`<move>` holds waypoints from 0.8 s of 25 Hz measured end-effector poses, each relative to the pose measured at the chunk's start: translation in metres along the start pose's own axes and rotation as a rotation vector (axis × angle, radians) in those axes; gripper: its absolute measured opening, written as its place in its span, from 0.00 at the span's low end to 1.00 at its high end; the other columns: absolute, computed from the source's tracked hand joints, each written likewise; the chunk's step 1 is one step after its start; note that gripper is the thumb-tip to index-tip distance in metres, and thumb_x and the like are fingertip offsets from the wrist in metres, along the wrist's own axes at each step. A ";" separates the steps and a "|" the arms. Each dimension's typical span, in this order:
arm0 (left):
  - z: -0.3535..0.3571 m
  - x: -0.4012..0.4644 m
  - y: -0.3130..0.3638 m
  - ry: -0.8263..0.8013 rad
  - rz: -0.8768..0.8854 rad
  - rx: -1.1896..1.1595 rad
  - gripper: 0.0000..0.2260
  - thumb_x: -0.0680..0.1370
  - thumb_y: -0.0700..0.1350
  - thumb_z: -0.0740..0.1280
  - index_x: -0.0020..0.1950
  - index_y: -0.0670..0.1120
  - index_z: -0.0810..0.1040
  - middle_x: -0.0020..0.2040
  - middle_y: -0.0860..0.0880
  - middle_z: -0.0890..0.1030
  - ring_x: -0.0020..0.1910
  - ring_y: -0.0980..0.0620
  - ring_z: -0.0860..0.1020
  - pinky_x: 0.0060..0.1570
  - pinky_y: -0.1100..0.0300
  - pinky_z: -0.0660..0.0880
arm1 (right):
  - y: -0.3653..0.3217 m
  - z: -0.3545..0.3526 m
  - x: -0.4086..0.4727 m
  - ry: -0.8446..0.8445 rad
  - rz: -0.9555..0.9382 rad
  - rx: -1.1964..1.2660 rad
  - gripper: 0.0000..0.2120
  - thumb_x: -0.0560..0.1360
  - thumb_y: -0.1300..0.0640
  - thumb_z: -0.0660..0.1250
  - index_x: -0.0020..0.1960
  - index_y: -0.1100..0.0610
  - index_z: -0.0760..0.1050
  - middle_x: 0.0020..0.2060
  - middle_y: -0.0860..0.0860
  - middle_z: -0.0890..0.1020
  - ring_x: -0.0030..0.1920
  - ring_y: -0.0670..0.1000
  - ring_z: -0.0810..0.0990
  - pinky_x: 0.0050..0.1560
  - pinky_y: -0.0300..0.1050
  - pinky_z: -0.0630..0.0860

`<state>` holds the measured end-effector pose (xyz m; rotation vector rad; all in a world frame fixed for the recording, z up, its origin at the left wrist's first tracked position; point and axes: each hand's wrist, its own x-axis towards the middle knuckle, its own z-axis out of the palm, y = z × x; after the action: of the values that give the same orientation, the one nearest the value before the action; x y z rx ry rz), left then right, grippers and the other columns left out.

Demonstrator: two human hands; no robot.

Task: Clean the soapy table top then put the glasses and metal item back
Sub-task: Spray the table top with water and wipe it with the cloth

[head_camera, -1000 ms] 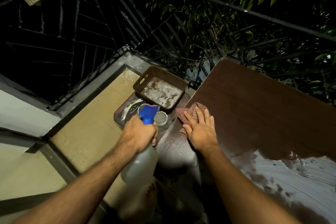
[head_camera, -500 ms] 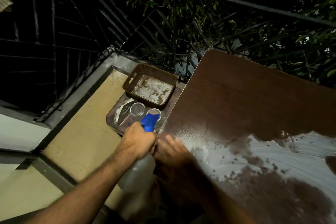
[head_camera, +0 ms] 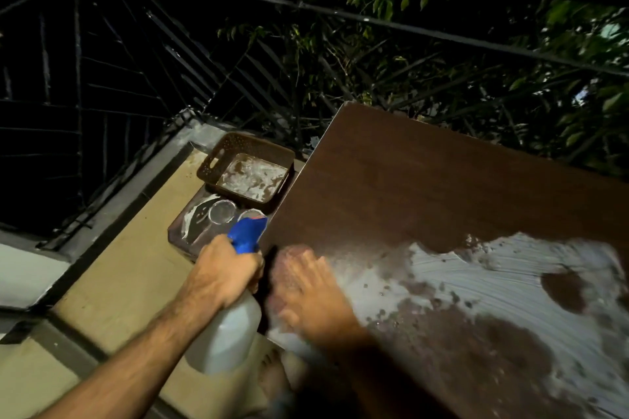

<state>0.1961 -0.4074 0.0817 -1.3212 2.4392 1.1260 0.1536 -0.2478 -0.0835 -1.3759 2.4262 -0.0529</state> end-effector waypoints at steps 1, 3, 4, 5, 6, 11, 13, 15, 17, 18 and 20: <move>0.005 -0.008 0.004 -0.016 0.015 -0.003 0.05 0.61 0.43 0.70 0.36 0.44 0.80 0.28 0.47 0.82 0.33 0.46 0.81 0.36 0.54 0.77 | -0.019 0.015 -0.013 -0.056 -0.101 0.014 0.25 0.75 0.40 0.53 0.65 0.46 0.77 0.73 0.59 0.69 0.76 0.68 0.58 0.76 0.66 0.45; 0.014 -0.024 0.011 -0.047 0.052 -0.021 0.08 0.60 0.44 0.69 0.37 0.52 0.81 0.29 0.49 0.82 0.33 0.48 0.81 0.35 0.55 0.75 | -0.035 0.030 -0.035 -0.099 -0.230 0.008 0.20 0.72 0.39 0.57 0.54 0.47 0.82 0.65 0.56 0.76 0.72 0.66 0.65 0.77 0.62 0.41; 0.020 -0.030 0.016 -0.064 0.074 -0.020 0.10 0.59 0.44 0.68 0.37 0.56 0.81 0.30 0.51 0.83 0.33 0.50 0.80 0.34 0.56 0.74 | -0.029 0.031 -0.043 -0.089 -0.242 -0.005 0.19 0.72 0.39 0.59 0.53 0.46 0.82 0.63 0.55 0.76 0.71 0.64 0.67 0.77 0.60 0.43; 0.026 -0.036 0.020 -0.076 0.092 -0.010 0.10 0.57 0.45 0.67 0.36 0.56 0.80 0.30 0.51 0.83 0.33 0.51 0.80 0.35 0.55 0.74 | -0.017 0.029 -0.049 -0.050 -0.241 -0.008 0.18 0.72 0.38 0.60 0.53 0.45 0.82 0.63 0.53 0.76 0.71 0.62 0.67 0.78 0.59 0.45; 0.030 -0.040 0.023 -0.080 0.099 -0.003 0.10 0.56 0.46 0.66 0.35 0.54 0.80 0.30 0.49 0.82 0.34 0.51 0.80 0.36 0.54 0.75 | -0.001 0.027 -0.053 0.000 -0.216 0.019 0.18 0.72 0.38 0.62 0.55 0.44 0.81 0.64 0.52 0.75 0.73 0.61 0.66 0.78 0.59 0.50; 0.052 -0.049 0.033 -0.146 0.088 -0.058 0.08 0.58 0.44 0.65 0.33 0.52 0.82 0.26 0.45 0.82 0.29 0.44 0.82 0.42 0.44 0.80 | 0.123 -0.026 -0.061 0.198 0.252 -0.004 0.25 0.81 0.37 0.50 0.78 0.37 0.55 0.80 0.50 0.51 0.79 0.59 0.46 0.76 0.60 0.42; 0.061 -0.053 0.039 -0.161 0.097 -0.023 0.07 0.58 0.45 0.65 0.32 0.52 0.82 0.26 0.47 0.83 0.27 0.49 0.82 0.39 0.50 0.78 | 0.153 -0.040 -0.068 0.138 0.414 0.087 0.26 0.81 0.36 0.45 0.79 0.37 0.48 0.80 0.50 0.45 0.79 0.58 0.39 0.77 0.59 0.38; 0.068 -0.057 0.045 -0.146 0.115 0.016 0.05 0.60 0.46 0.67 0.32 0.48 0.82 0.27 0.50 0.83 0.25 0.56 0.81 0.36 0.55 0.76 | 0.147 -0.036 -0.073 0.119 0.418 0.074 0.27 0.81 0.36 0.45 0.79 0.38 0.49 0.80 0.53 0.45 0.78 0.61 0.39 0.77 0.62 0.40; 0.075 -0.057 0.053 -0.119 0.133 0.066 0.08 0.61 0.48 0.67 0.33 0.45 0.81 0.29 0.48 0.83 0.31 0.52 0.82 0.37 0.53 0.76 | 0.110 -0.020 -0.085 0.071 0.281 0.011 0.25 0.80 0.37 0.50 0.76 0.41 0.60 0.79 0.56 0.52 0.78 0.65 0.46 0.76 0.65 0.40; 0.078 -0.057 0.057 -0.123 0.147 0.080 0.11 0.60 0.49 0.66 0.35 0.44 0.81 0.31 0.45 0.83 0.34 0.47 0.82 0.39 0.51 0.77 | 0.088 -0.005 -0.091 0.065 0.175 -0.019 0.22 0.79 0.38 0.53 0.71 0.42 0.69 0.78 0.56 0.61 0.78 0.65 0.53 0.76 0.64 0.40; 0.085 -0.058 0.067 -0.152 0.184 0.102 0.13 0.59 0.50 0.65 0.38 0.46 0.80 0.35 0.44 0.83 0.38 0.42 0.81 0.42 0.48 0.78 | 0.048 0.019 -0.104 0.006 -0.005 -0.038 0.19 0.78 0.44 0.53 0.54 0.43 0.82 0.65 0.48 0.78 0.73 0.57 0.69 0.77 0.58 0.40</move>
<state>0.1615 -0.2893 0.0842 -0.9614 2.5082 1.0815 0.1690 -0.1322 -0.0819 -1.4003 2.4403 -0.0119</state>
